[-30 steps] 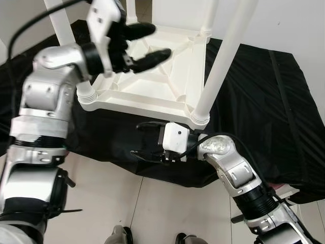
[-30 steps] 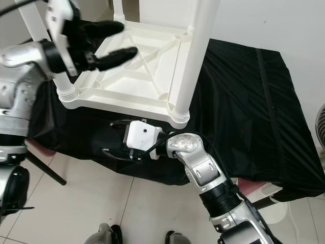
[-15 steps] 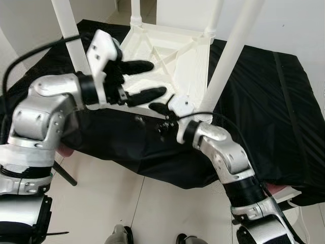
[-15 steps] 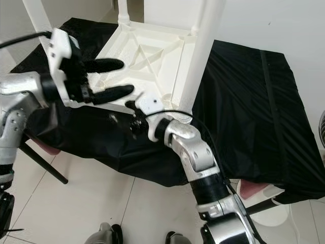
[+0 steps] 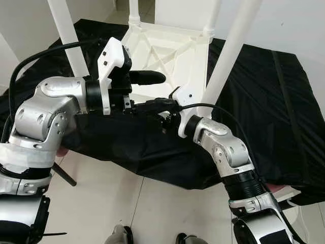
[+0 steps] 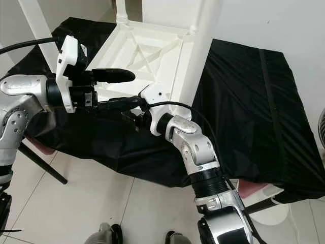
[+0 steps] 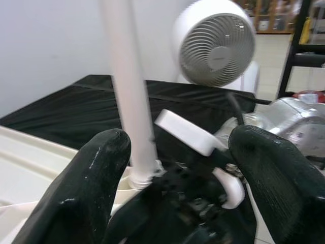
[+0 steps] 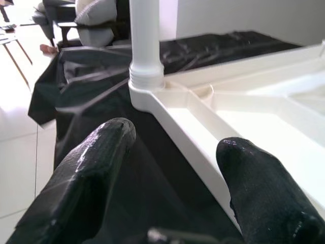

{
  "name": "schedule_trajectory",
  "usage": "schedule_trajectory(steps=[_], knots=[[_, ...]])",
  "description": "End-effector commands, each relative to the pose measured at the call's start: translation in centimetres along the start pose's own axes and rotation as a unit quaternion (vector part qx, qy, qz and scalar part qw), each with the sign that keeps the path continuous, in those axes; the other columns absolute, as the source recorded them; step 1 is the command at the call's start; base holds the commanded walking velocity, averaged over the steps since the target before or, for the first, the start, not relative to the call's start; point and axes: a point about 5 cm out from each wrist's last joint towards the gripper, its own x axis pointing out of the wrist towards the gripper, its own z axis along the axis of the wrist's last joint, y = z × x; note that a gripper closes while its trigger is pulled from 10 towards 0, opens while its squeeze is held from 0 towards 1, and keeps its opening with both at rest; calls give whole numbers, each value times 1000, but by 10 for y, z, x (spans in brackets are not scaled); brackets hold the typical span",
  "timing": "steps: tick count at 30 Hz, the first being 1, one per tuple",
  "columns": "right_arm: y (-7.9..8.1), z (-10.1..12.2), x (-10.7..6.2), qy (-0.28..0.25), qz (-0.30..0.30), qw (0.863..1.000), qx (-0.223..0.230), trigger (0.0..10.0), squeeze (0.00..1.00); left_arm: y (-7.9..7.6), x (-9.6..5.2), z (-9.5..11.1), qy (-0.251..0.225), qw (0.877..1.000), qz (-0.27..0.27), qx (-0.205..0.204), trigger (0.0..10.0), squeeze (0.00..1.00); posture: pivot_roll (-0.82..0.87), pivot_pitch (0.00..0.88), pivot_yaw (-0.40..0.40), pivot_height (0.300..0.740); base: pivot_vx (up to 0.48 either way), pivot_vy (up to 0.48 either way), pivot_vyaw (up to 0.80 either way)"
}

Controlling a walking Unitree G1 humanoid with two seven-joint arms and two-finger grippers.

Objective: Building children table

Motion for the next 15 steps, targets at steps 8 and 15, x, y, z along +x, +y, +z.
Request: schedule_trajectory(steps=[8, 15], knots=[[0, 2, 4, -5, -9, 1000, -2, 10000, 0, -18, 7, -7, 13, 998, -64, 6, 10000, 0, -14, 168, 4, 740, 0, 0, 0], [8, 15, 10, -24, 8, 1000, -3, 10000, 0, -20, 19, -14, 15, 998, -63, 2, 10000, 0, -17, 168, 2, 740, 0, 0, 0]])
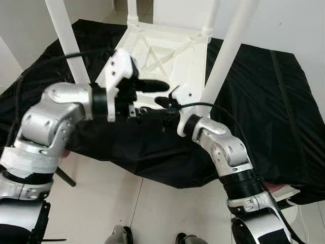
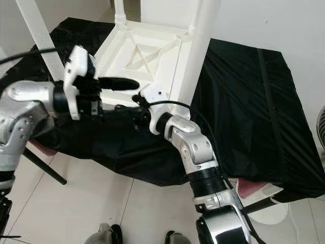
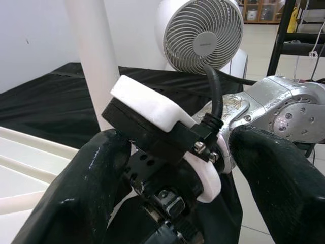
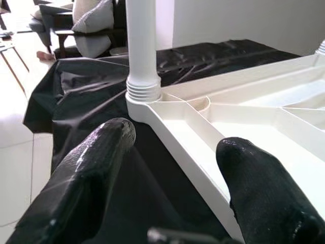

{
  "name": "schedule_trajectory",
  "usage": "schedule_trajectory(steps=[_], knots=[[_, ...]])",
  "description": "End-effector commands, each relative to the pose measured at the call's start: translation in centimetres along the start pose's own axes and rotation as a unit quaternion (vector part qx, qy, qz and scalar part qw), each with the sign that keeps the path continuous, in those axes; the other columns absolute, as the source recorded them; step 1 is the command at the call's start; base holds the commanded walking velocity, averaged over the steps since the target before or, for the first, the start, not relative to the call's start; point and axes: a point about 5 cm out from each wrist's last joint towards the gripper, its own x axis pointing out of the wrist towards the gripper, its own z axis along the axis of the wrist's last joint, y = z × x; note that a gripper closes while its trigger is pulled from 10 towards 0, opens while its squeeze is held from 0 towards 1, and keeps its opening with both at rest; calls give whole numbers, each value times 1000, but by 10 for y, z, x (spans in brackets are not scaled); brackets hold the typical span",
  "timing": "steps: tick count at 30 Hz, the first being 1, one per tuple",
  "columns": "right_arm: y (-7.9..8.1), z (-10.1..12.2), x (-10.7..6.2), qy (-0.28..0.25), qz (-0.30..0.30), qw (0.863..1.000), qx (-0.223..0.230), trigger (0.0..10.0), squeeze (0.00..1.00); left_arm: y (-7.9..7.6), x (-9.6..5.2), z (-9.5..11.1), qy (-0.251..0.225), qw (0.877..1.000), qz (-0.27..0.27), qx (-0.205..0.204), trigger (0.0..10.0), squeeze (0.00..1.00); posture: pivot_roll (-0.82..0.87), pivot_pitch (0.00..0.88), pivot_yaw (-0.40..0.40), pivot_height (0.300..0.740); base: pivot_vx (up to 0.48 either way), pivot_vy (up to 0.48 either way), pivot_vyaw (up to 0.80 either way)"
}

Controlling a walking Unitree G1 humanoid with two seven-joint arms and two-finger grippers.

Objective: Building children table

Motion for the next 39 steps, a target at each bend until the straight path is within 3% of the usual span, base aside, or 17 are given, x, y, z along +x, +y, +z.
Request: schedule_trajectory(steps=[1, 10, 18, 27, 29, 39], knots=[[4, 3, 0, -2, 9, 1000, -5, 10000, 0, -1, 2, 2, 4, 1000, -20, 15, 10000, 0, -17, 168, 2, 740, 0, 0, 0], [8, 1, 0, 2, 24, 1000, -15, 10000, 0, 3, 2, 2, 4, 1000, -3, 17, 10000, 0, -17, 168, 2, 740, 0, 0, 0], [29, -15, -12, 44, 118, 988, -91, 10000, 0, 7, 0, 2, 6, 1000, 2, 19, 10000, 0, -18, 171, 4, 740, 0, 0, 0], [28, -16, -13, 49, 119, 986, -105, 10000, 0, 7, 0, 3, 5, 1000, 0, 20, 10000, 0, -19, 172, 5, 740, 0, 0, 0], [32, -17, -15, 51, 138, 981, -130, 10000, 0, 7, 0, 3, 7, 1000, 1, 22, 10000, 0, -18, 172, 5, 740, 0, 0, 0], [34, -23, -18, 68, 154, 971, -167, 10000, 0, 7, -1, 4, 8, 1000, -1, 23, 10000, 0, -16, 171, 4, 740, 0, 0, 0]])
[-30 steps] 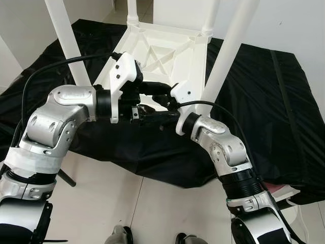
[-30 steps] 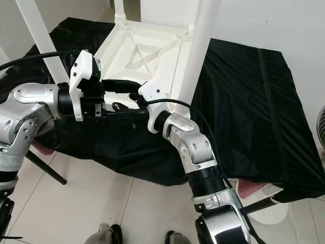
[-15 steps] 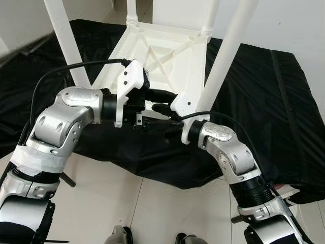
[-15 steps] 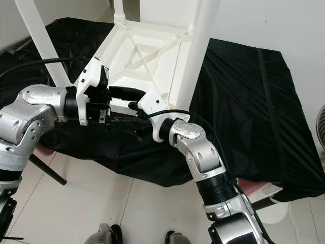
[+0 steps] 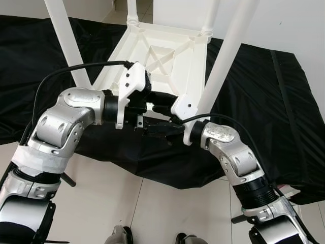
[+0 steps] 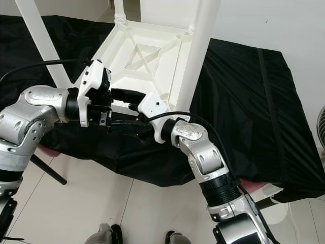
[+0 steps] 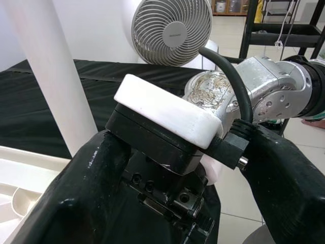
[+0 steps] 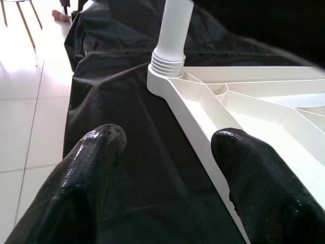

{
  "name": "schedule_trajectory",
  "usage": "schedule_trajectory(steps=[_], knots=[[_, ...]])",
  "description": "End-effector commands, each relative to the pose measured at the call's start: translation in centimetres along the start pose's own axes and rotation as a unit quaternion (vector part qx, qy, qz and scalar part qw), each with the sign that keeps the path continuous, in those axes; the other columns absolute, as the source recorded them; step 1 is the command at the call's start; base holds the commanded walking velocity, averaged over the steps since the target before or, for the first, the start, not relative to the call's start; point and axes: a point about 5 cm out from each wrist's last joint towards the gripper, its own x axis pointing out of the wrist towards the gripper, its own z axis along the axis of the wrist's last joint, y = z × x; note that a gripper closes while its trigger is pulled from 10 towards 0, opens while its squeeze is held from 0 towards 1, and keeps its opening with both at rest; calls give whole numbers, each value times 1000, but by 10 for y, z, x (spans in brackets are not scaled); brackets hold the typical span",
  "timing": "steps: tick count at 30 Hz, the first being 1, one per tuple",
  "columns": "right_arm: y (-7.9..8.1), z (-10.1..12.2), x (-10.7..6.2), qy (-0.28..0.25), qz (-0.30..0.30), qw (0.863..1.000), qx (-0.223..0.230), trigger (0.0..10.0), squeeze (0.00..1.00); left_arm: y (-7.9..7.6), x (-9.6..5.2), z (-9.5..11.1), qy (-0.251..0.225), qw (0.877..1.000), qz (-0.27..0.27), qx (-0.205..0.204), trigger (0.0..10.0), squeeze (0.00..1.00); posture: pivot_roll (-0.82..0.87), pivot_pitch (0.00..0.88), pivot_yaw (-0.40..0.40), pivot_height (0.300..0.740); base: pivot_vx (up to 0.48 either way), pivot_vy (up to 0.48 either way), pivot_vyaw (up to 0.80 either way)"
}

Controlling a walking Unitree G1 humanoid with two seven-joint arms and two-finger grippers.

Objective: Building children table

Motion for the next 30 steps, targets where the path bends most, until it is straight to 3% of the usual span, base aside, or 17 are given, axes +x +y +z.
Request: schedule_trajectory(steps=[1, 22, 23, 24, 25, 27, 30], knots=[[21, -10, 6, 16, 57, 998, -11, 10000, 0, 9, -13, 11, -5, 999, 47, 26, 10000, 0, -17, 171, 4, 740, 0, 0, 0], [17, -14, 6, 27, 50, 996, -62, 10000, 0, 10, -13, 12, -4, 998, 49, 28, 10000, 0, -15, 163, 2, 740, 0, 0, 0], [15, -13, 7, 24, 43, 997, -52, 10000, 0, 10, -13, 12, -4, 998, 50, 28, 10000, 0, -16, 160, 2, 740, 0, 0, 0], [9, -12, 8, 17, 18, 1000, -14, 10000, 0, 10, -14, 11, -3, 998, 50, 28, 10000, 0, -15, 159, 2, 740, 0, 0, 0], [9, -12, 8, 17, 18, 1000, -14, 10000, 0, 10, -14, 11, -3, 998, 50, 28, 10000, 0, -15, 159, 2, 740, 0, 0, 0], [-8, -8, 10, -11, -48, 995, 82, 10000, 0, 8, -14, 11, -3, 998, 50, 29, 10000, 0, -15, 159, 2, 740, 0, 0, 0], [-16, -7, 10, -21, -75, 990, 119, 10000, 0, 7, -15, 10, -1, 998, 49, 29, 10000, 0, -15, 159, 2, 740, 0, 0, 0]])
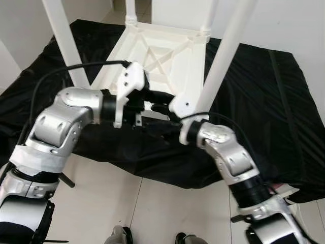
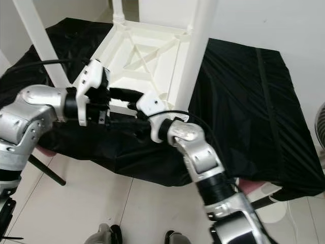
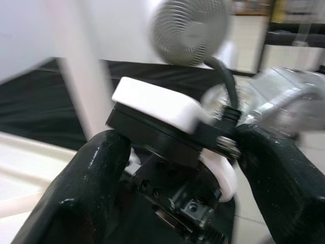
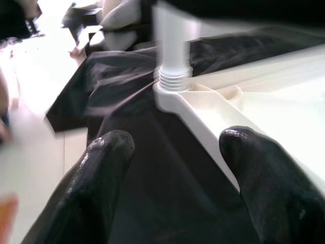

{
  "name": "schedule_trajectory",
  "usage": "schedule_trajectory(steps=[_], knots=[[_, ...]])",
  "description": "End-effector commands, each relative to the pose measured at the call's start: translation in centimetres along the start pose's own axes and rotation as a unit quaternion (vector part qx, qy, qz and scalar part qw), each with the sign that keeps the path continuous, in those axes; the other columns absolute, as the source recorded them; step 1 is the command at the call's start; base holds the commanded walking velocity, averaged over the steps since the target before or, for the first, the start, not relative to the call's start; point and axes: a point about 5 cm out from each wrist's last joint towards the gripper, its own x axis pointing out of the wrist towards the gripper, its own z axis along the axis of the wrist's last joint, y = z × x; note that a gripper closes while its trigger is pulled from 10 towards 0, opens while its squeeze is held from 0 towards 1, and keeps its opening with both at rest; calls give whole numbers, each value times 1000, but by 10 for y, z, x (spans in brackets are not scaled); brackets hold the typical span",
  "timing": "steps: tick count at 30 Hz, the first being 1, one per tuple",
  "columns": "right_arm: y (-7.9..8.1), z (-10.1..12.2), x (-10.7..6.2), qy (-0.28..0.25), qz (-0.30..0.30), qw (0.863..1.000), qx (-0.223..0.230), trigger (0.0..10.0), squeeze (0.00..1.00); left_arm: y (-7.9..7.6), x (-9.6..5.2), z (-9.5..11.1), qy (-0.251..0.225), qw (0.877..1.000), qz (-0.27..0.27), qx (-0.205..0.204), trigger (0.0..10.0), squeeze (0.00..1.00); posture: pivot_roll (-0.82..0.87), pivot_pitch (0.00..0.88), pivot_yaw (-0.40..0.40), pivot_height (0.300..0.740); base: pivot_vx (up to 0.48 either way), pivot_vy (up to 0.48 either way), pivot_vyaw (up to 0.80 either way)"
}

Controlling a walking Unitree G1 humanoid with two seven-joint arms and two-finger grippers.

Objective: Building children table

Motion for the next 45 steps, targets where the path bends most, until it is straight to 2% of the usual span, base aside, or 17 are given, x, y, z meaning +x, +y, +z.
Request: schedule_trajectory(steps=[1, 4, 14, 17, 19, 20, 21, 23, 26, 28, 29, 30, 31, 32, 34, 37, 45], knots=[[-15, -3, -6, -6, -42, 997, 62, 10000, 0, 0, -6, 6, 1, 1000, 15, 22, 10000, 0, -15, 159, 2, 740, 0, 0, 0], [-21, -4, -10, -24, -56, 993, 98, 10000, 0, -2, -15, 5, 7, 1000, 18, 20, 10000, 0, -12, 155, 5, 740, 0, 0, 0], [-15, -17, -19, -3, -66, 995, 69, 10000, 0, 5, -34, 7, 10, 998, 62, 16, 10000, 0, -12, 156, 11, 740, 0, 0, 0], [-3, -19, -26, 2, -71, 996, 45, 10000, 0, 14, -52, 1, 14, 987, 159, 12, 10000, 0, -17, 158, 17, 740, 0, 0, 0], [-3, -19, -26, 2, -71, 996, 45, 10000, 0, 14, -52, 1, 14, 987, 159, 12, 10000, 0, -17, 158, 17, 740, 0, 0, 0], [19, -22, -44, 1, -81, 997, 3, 10000, 0, 19, -83, -21, 47, 938, 343, -17, 10000, 0, -18, 161, 12, 740, 0, 0, 0], [19, -22, -44, 1, -81, 997, 3, 10000, 0, 19, -83, -21, 47, 938, 343, -17, 10000, 0, -18, 161, 12, 740, 0, 0, 0], [26, -22, -53, -7, -106, 994, -14, 10000, 0, 16, -101, -36, 84, 894, 440, -30, 10000, 0, -17, 160, 11, 740, 0, 0, 0], [26, -22, -55, -9, -114, 993, -16, 10000, 0, 15, -104, -38, 90, 886, 453, -30, 10000, 0, -17, 160, 11, 740, 0, 0, 0], [27, -23, -59, -24, -156, 988, -3, 10000, 0, 9, -119, -53, 116, 840, 527, -58, 10000, 0, -15, 157, 18, 740, 0, 0, 0], [27, -23, -59, -24, -156, 988, -3, 10000, 0, 9, -119, -53, 116, 840, 527, -58, 10000, 0, -15, 157, 18, 740, 0, 0, 0], [28, -23, -59, -30, -176, 984, 1, 10000, 0, 6, -127, -62, 124, 811, 567, -73, 10000, 0, -14, 155, 23, 740, 0, 0, 0], [28, -23, -59, -30, -176, 984, 1, 10000, 0, 6, -127, -62, 124, 811, 567, -73, 10000, 0, -14, 155, 23, 740, 0, 0, 0], [28, -22, -58, -34, -189, 981, 4, 10000, 0, 4, -133, -68, 129, 788, 596, -83, 10000, 0, -14, 155, 23, 740, 0, 0, 0], [28, -22, -58, -34, -189, 981, 4, 10000, 0, 4, -133, -68, 129, 788, 596, -83, 10000, 0, -14, 155, 23, 740, 0, 0, 0], [30, -20, -57, -41, -219, 975, 3, 10000, 0, 4, -142, -84, 142, 732, 661, -85, 10000, 0, -25, 137, 22, 740, 0, 0, 0], [23, -25, -60, -34, -257, 966, 8, 10000, 0, 20, -146, -102, 121, 670, 726, -94, 10000, 0, -37, 131, 2, 740, 0, 0, 0]])
